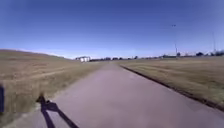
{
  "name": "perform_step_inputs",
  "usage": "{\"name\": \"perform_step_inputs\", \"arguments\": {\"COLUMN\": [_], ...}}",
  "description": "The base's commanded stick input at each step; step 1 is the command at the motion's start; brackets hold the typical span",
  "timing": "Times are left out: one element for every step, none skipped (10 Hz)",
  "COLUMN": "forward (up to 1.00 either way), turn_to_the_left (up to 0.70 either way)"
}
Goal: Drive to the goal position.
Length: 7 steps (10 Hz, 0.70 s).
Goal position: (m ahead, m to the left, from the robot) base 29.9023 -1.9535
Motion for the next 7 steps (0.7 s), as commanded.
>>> {"name": "perform_step_inputs", "arguments": {"forward": [0.7,0.7,0.7,0.7,0.7,0.7,0.7], "turn_to_the_left": [0.0,0.0,0.0,0.0,0.0,0.0,0.0]}}
